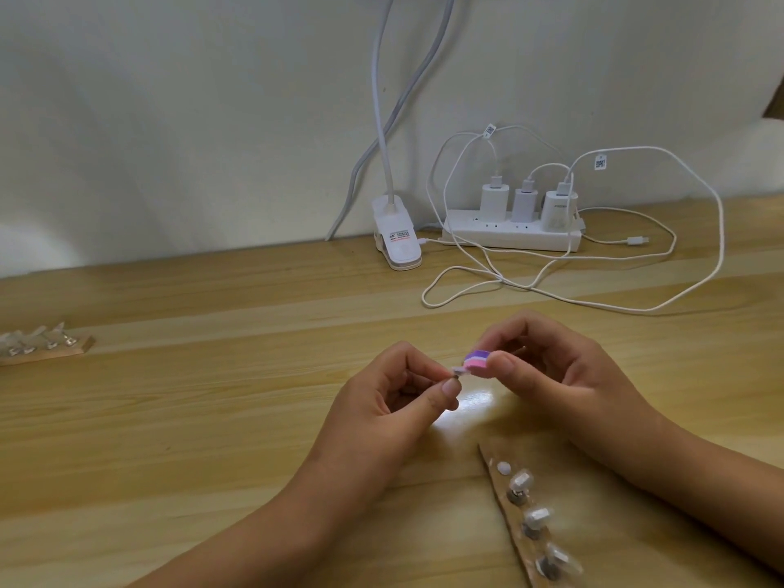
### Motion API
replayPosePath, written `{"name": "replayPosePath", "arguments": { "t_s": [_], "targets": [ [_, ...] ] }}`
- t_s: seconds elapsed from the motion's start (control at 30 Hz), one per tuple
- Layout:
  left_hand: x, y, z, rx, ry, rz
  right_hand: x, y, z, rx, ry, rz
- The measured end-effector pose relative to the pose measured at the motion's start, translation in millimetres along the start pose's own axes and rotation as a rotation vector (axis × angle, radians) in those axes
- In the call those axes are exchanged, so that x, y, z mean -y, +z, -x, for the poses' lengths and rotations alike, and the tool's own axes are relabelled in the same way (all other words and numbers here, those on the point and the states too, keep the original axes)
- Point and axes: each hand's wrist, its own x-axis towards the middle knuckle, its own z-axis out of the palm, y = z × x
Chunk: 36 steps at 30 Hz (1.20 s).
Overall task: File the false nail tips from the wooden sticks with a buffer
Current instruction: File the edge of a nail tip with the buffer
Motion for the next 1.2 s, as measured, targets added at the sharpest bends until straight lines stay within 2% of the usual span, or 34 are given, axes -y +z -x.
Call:
{"name": "replayPosePath", "arguments": {
  "t_s": [0.17,0.27,0.37,0.5,0.6,0.7,0.83,0.93,1.03,1.13,1.2],
  "targets": [
    [-0.6,0.3,-0.5,-0.011,-0.008,0.014,0.2,-0.4,-0.4,-0.008,-0.013,0.029],
    [-1.0,-0.4,-0.9,-0.006,-0.01,0.021,-0.9,-0.8,1.5,-0.003,-0.102,0.069],
    [-0.7,-0.7,-1.0,-0.011,-0.015,0.022,-1.4,-0.6,1.4,-0.032,-0.064,0.072],
    [-1.7,0.8,-0.7,-0.001,-0.006,0.025,-1.9,1.0,2.7,-0.012,-0.248,0.212],
    [-1.0,0.1,-0.9,-0.009,-0.012,0.025,-1.4,-0.3,1.9,-0.047,-0.197,0.191],
    [-2.1,0.6,-0.4,0.015,0.003,0.021,-1.9,0.1,2.2,-0.014,-0.284,0.254],
    [-0.9,0.2,-0.9,0.011,0.005,0.009,-1.5,-1.1,0.6,-0.041,-0.224,0.226],
    [-1.2,0.9,-0.6,0.027,0.009,0.013,-3.1,-0.7,0.8,-0.007,-0.285,0.251],
    [-0.5,1.2,-0.6,0.013,0.014,0.017,-1.5,-2.3,-0.2,-0.042,-0.191,0.183],
    [-0.6,1.4,-1.3,0.021,0.024,0.013,-1.8,-0.5,0.8,0.003,-0.326,0.272],
    [0.5,0.7,-2.4,0.007,0.024,0.009,-2.0,0.1,0.1,-0.018,-0.313,0.281]
  ]
}}
